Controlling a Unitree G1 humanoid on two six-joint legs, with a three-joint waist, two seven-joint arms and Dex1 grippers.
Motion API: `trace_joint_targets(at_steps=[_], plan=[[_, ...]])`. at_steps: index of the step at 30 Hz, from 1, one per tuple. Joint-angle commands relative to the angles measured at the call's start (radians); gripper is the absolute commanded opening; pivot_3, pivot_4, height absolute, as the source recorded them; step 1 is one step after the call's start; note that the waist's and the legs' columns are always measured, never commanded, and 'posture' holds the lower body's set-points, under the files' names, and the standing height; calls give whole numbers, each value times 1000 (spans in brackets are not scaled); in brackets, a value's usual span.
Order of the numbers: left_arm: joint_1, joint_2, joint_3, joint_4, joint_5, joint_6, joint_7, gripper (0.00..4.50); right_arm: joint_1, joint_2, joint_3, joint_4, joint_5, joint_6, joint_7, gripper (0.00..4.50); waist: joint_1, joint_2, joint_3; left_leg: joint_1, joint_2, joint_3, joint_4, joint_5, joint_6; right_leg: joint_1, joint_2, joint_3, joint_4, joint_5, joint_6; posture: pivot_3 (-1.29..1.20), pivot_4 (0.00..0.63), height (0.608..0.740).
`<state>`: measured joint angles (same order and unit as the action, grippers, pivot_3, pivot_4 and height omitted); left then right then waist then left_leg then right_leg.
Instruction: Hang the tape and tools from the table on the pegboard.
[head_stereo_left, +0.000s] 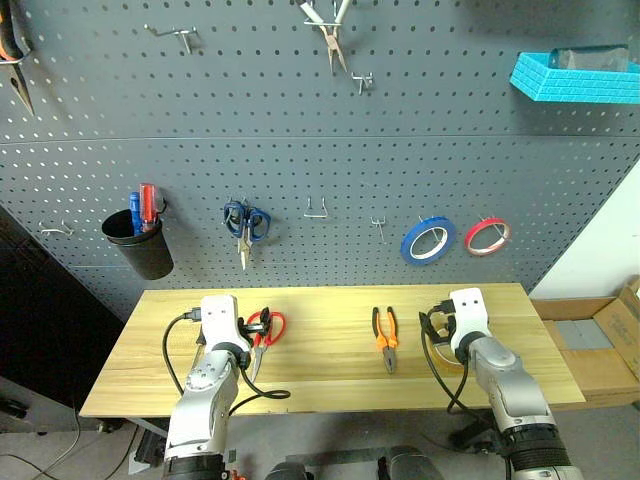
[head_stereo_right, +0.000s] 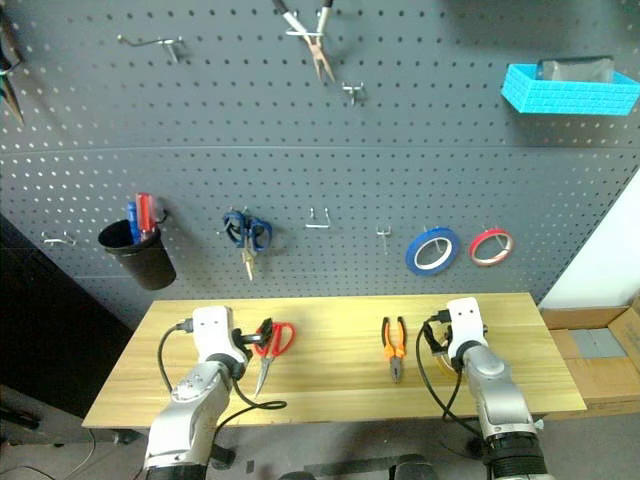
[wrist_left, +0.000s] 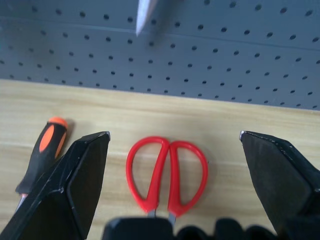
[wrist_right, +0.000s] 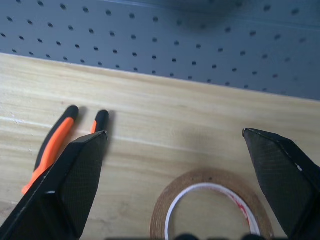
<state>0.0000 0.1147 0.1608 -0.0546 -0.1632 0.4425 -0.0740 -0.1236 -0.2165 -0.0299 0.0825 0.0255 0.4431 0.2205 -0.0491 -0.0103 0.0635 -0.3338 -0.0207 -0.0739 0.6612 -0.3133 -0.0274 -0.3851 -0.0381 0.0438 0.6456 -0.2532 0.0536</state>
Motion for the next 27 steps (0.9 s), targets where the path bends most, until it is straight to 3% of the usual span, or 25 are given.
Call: trace_joint_targets(at_steps=[1, 27], plan=[[-3, 9, -7, -68, 3, -3, -2, 4479, 2, -9, 1, -44, 7, -6, 10, 4500, 1, 0, 0, 0, 0, 0, 0, 0, 0, 0, 0, 0, 0, 0, 0, -45, 13, 740], [36, 2, -15, -116, -6, -1, -22, 4479, 28, -37, 1, -85, 22, 44, 58, 4500, 2, -1, -1, 1, 0, 0, 0, 0, 0, 0, 0, 0, 0, 0, 0, -45, 40, 740]])
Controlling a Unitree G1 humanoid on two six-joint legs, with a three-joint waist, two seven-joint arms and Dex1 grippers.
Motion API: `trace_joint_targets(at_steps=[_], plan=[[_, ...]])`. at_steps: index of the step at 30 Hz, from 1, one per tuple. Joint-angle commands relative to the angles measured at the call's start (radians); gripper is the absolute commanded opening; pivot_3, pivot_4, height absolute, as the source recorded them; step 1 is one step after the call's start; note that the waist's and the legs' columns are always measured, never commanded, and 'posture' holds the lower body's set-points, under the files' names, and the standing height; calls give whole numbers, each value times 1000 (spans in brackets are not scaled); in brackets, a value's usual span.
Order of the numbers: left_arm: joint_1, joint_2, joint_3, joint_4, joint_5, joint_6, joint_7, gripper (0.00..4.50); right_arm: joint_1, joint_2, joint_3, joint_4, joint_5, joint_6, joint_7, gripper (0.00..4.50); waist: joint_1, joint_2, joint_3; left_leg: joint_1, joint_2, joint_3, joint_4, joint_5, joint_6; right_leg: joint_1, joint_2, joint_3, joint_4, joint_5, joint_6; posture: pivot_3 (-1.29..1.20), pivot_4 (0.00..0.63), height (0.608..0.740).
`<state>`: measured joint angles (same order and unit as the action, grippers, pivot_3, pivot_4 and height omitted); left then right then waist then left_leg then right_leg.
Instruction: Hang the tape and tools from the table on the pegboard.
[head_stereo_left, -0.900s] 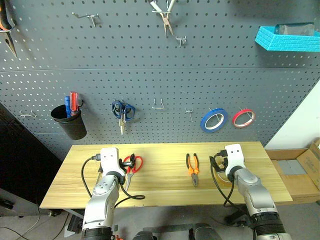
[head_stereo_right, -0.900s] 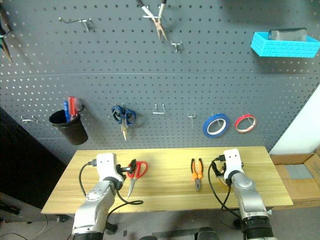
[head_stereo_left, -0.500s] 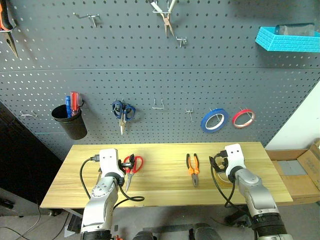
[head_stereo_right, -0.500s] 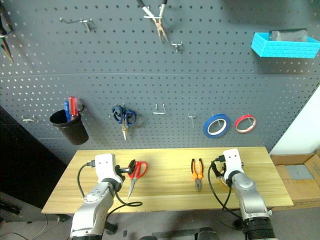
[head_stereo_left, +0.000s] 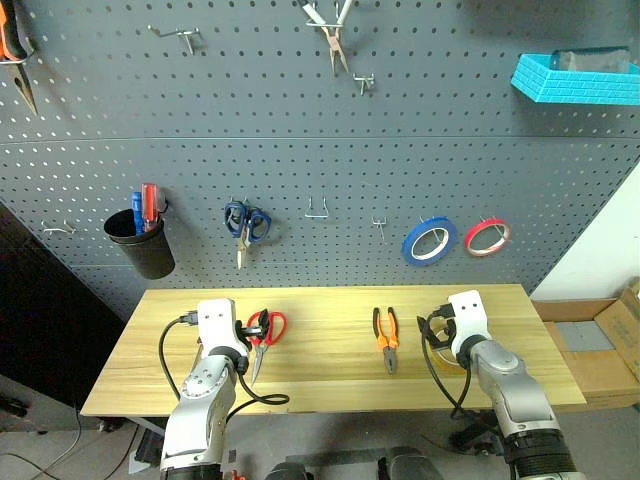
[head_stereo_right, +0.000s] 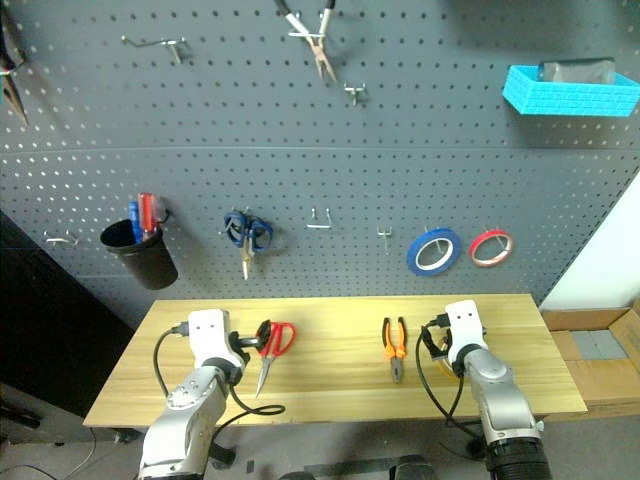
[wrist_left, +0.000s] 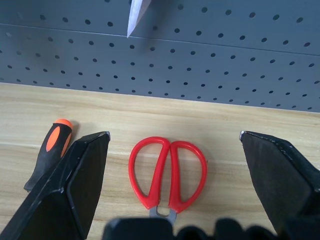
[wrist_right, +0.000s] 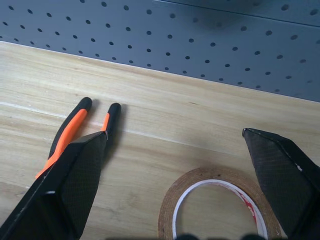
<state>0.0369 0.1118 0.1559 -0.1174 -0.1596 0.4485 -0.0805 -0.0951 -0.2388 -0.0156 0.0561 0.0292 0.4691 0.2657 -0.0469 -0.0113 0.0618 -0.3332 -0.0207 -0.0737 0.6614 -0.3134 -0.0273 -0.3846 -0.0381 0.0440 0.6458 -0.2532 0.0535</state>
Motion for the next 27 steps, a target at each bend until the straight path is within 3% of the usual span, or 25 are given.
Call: trace_joint_targets(at_steps=[1, 5, 10, 19, 27], plan=[[-6, 21, -29, -56, -5, -9, -41, 4479, 1, -20, -18, -70, 27, 39, 20, 4500, 0, 0, 1, 0, 0, 0, 0, 0, 0, 0, 0, 0, 0, 0, 0, -47, 46, 740], [-54, 106, -142, -70, -23, -17, -232, 4479, 1, -43, -29, -120, 78, 130, 69, 4500, -3, 0, 7, 0, 0, 0, 0, 0, 0, 0, 0, 0, 0, 0, 0, -57, 66, 740], [-209, 228, -379, -19, -26, -24, -576, 4479, -22, -108, -16, -168, 149, 300, 160, 4500, -7, 3, 41, 3, -1, 0, 1, 0, 0, 5, 0, -1, -1, -1, 0, -120, 139, 740], [-449, 190, -572, 236, 3, -89, -851, 4479, -128, -204, -6, -40, 167, 433, 220, 4500, -53, 2, 110, -1, 1, 1, 1, -2, 3, 0, 1, 0, 1, -1, -1, -190, 230, 740], [-572, 123, -601, 488, 79, -253, -896, 4479, -221, -195, 0, 102, 154, 400, 222, 4500, -69, 1, 152, -24, 5, 0, 4, -3, 7, -21, -2, -1, 1, -1, -1, -207, 273, 740]])
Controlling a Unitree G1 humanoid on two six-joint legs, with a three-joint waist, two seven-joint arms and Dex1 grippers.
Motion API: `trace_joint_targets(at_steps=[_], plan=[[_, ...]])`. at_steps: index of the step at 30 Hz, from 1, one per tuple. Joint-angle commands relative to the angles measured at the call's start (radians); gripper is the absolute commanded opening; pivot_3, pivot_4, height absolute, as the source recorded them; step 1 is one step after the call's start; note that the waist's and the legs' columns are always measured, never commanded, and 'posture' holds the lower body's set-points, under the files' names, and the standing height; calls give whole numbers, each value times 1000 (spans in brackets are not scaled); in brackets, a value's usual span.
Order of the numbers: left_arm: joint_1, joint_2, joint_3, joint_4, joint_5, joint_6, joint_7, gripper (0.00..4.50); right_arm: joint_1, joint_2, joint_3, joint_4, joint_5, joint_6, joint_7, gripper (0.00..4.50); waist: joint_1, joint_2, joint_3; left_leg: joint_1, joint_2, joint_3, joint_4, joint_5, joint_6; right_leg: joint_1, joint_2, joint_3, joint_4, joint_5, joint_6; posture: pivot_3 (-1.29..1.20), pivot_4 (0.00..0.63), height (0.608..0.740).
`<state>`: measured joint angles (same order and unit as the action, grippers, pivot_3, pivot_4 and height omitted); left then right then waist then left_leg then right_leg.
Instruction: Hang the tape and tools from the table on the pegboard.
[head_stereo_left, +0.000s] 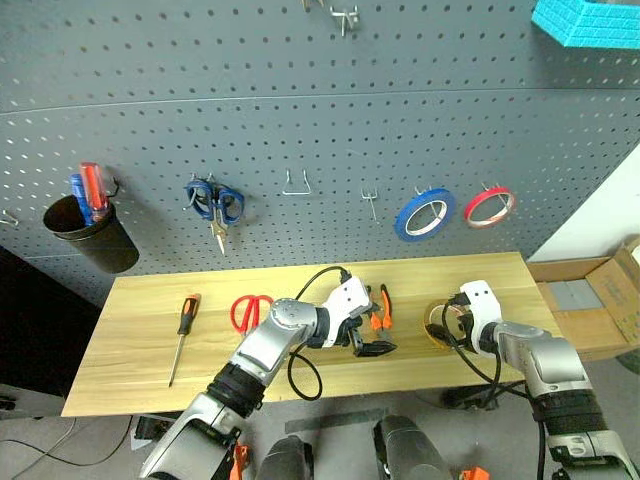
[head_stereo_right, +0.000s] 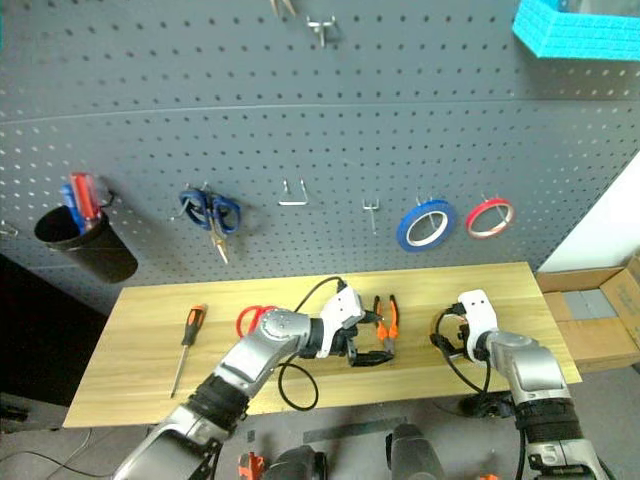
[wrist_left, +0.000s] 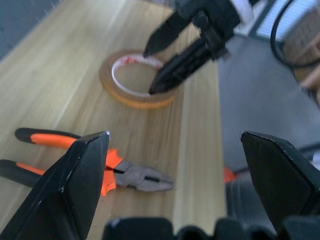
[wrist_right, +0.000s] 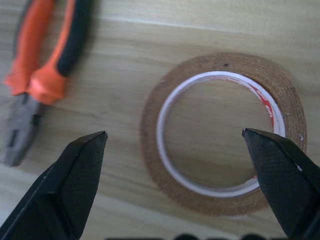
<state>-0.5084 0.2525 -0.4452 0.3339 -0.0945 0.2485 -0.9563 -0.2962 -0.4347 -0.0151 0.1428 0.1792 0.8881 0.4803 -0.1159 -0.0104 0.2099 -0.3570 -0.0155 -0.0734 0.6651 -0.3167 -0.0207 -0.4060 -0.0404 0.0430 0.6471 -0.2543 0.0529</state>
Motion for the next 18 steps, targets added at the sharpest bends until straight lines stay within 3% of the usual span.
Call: trace_joint_targets(at_steps=[1, 6, 16, 18], plan=[[-38, -24, -3, 60, 24, -73, -22, 4479, -25, 0, 4, 29, 1, -28, 9, 4500, 0, 0, 8, -4, 2, 0, 1, 0, 0, -2, 0, -1, 0, 0, 0, -199, 280, 740], [-88, -52, -1, 140, 63, -139, -28, 4479, -28, 12, 19, 63, 3, -35, 13, 4500, 2, -2, 31, -7, 2, 1, 3, 0, 1, -5, -1, -2, 0, 0, 1, -173, 295, 740], [-82, -46, 15, 137, 74, -148, -44, 4479, -38, -3, 94, 157, -38, -99, 56, 4500, 2, -8, 36, -7, 5, 1, 5, -1, 1, -4, 1, -2, 1, 0, 0, -140, 299, 740], [-80, -44, 17, 129, 74, -144, -45, 4500, -47, -8, 106, 174, -52, -120, 65, 4131, 2, -8, 37, -6, 5, 1, 6, -1, 1, -3, 1, -2, 2, 1, 1, -140, 299, 740]])
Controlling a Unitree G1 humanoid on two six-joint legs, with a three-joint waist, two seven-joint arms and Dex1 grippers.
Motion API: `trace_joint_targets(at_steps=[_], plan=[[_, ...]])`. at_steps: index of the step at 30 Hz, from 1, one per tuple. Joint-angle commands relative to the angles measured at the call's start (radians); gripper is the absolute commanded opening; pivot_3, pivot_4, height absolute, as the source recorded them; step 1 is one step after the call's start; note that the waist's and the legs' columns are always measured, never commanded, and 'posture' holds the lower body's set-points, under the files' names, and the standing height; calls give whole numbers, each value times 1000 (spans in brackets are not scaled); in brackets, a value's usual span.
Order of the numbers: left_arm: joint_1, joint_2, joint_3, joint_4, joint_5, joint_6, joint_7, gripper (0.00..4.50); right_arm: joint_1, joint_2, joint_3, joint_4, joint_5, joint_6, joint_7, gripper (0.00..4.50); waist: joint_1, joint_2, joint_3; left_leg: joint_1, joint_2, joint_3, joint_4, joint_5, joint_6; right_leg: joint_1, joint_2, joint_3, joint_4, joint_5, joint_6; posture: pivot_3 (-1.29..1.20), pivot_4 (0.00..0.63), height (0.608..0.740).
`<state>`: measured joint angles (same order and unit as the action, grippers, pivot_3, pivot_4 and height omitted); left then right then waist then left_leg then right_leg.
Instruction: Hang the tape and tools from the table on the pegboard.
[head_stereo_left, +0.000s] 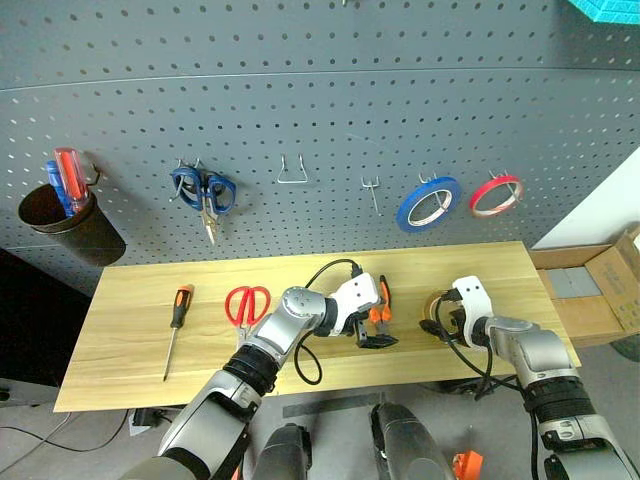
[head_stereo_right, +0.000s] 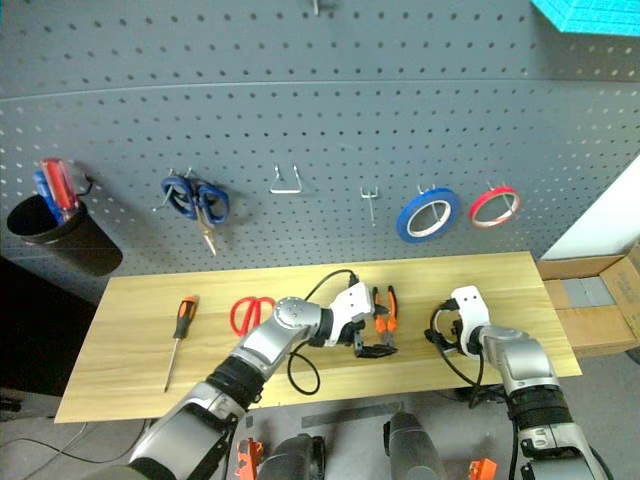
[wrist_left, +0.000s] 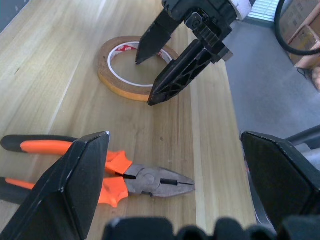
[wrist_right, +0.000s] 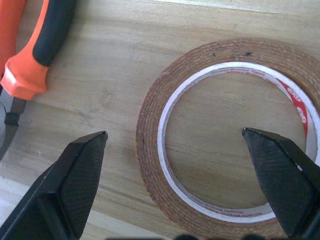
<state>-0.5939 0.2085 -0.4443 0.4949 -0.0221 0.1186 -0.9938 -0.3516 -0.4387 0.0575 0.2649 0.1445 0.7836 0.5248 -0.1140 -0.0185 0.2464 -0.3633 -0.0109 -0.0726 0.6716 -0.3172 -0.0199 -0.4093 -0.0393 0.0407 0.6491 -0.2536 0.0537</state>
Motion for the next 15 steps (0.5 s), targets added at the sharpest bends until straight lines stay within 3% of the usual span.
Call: trace_joint_targets(at_steps=[1, 12, 15], plan=[[7, 2, 17, -36, 1, -12, -7, 4500, 4, -7, 43, 59, -29, -31, 24, 3906, 0, 0, 0, 0, 0, 0, 1, 0, 0, 0, 0, 0, 0, 0, 0, -127, 290, 740], [11, 13, 37, -51, 2, -4, 5, 4500, -19, -8, 90, 92, -81, -96, 48, 294, 9, 0, 0, -1, 0, 0, 5, 0, 0, 1, 0, 0, 1, 1, 1, -108, 267, 740], [8, 13, 38, -48, 2, -6, 7, 4500, -24, -8, 88, 103, -88, -104, 50, 118, 10, 0, 0, -1, 0, 0, 5, 0, 0, 1, 0, 0, 1, 1, 1, -110, 262, 740]])
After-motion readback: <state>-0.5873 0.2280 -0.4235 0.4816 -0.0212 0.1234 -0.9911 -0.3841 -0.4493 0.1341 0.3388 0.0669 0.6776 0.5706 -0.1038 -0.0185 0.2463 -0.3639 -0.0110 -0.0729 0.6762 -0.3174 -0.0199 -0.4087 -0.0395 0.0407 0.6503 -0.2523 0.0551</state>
